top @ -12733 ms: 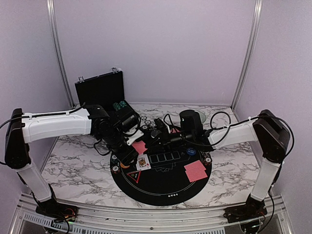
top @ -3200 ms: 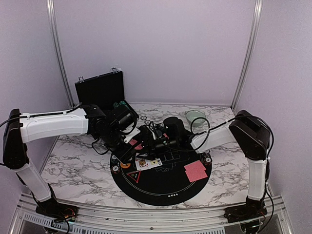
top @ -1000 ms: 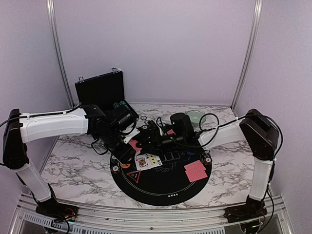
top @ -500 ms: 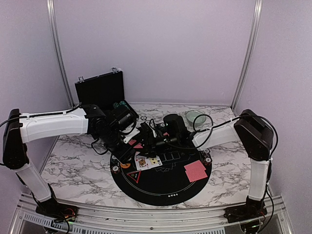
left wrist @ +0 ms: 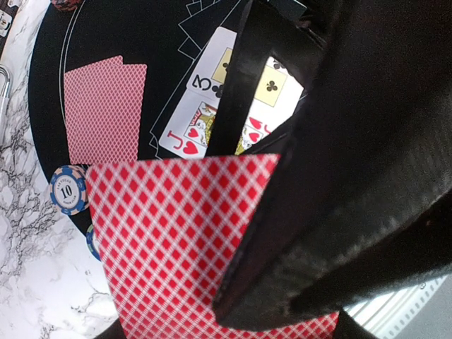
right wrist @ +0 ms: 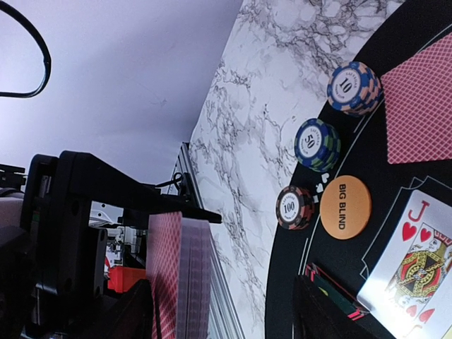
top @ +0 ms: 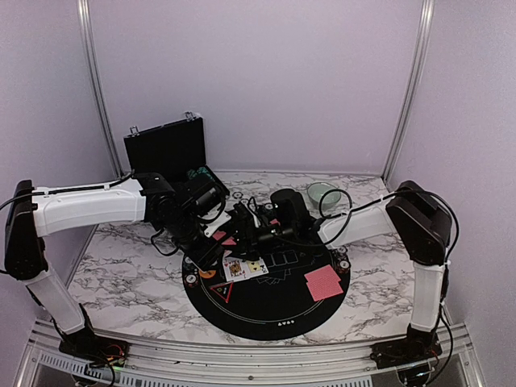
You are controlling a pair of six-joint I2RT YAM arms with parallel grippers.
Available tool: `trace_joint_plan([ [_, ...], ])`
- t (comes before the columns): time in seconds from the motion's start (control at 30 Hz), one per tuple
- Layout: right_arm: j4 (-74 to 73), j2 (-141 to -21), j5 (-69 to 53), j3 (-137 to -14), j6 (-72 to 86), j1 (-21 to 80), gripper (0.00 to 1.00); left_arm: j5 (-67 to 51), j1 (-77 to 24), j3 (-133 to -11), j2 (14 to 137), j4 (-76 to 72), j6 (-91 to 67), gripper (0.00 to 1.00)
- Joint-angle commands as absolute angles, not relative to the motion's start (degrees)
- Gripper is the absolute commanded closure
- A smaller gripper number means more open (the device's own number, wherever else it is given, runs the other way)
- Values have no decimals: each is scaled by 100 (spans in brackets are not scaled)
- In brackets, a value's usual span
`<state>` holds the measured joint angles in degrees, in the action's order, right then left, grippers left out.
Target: Distribute texas hold em gaming equipment
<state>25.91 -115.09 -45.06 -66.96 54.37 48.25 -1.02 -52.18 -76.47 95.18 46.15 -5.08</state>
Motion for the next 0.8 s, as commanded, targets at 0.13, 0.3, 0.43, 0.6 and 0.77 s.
trace_joint_plan([
  [0.13, 2505, -11445, -4309, -6685, 5339, 4713, 36, -123, -5236, -7777, 9395, 4641, -465, 50],
  [0.3, 2520, -11409, -4293, -6631, 5342, 4678, 37, -108, -5229, -7761, 9386, 4641, -463, 50],
  [0.43, 2527, -11370, -4289, -6601, 5345, 4663, 37, -104, -5234, -7752, 9387, 4641, -464, 50],
  [0.6, 2524, -11306, -4278, -6583, 5333, 4641, 38, -105, -5231, -7754, 9394, 4632, -463, 50],
  [0.77, 2532, -11202, -4315, -6592, 5350, 4646, 38, -105, -5233, -7744, 9403, 4629, -457, 50],
])
